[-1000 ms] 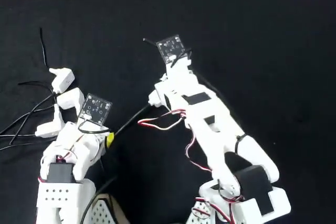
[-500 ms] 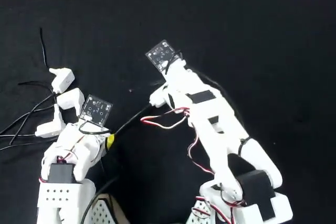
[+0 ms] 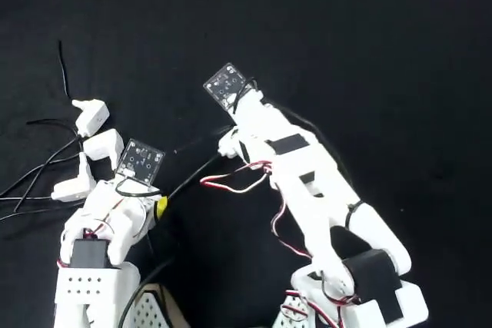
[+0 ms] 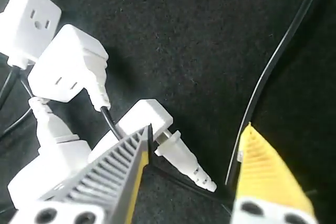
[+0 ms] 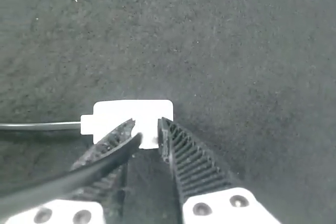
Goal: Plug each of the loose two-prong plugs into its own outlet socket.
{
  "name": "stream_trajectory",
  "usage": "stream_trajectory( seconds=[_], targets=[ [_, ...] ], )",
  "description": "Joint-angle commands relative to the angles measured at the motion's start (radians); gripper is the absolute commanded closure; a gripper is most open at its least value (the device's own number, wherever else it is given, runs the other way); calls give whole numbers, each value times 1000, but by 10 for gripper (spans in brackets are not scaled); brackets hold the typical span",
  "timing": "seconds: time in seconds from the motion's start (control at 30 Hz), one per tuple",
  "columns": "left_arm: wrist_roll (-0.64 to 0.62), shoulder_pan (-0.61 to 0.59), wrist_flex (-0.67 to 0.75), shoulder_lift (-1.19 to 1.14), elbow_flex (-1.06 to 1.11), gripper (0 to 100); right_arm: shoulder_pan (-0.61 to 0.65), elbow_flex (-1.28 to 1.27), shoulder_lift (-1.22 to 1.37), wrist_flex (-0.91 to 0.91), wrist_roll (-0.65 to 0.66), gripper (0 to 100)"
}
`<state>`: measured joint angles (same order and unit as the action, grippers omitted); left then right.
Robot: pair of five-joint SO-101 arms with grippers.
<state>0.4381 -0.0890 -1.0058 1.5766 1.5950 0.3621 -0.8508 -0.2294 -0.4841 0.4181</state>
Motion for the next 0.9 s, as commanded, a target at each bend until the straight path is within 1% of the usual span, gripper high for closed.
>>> stream_trajectory(
  seconds=[0.0, 0.17, 0.33, 0.43, 0.6, 0.73, 0.87],
  targets=[
    [0, -4, 11, 8, -2, 732, 18, -10, -4, -15, 2, 987],
    [0, -5, 9, 8, -4, 732, 28, -8, -5, -18, -12, 987],
    [0, -4, 12, 8, 1, 732, 40, -10, -5, -20, -129, 987],
    [0, -2, 12, 8, 1, 732, 44, -12, -5, -21, -166, 986],
    [0, -1, 9, 8, 1, 732, 40, -21, -5, -21, -166, 986],
    [0, -1, 9, 8, 1, 732, 41, -8, -4, -68, -166, 986],
    [0, 1, 9, 8, 1, 732, 38, -4, -4, -71, -166, 986]
  ],
)
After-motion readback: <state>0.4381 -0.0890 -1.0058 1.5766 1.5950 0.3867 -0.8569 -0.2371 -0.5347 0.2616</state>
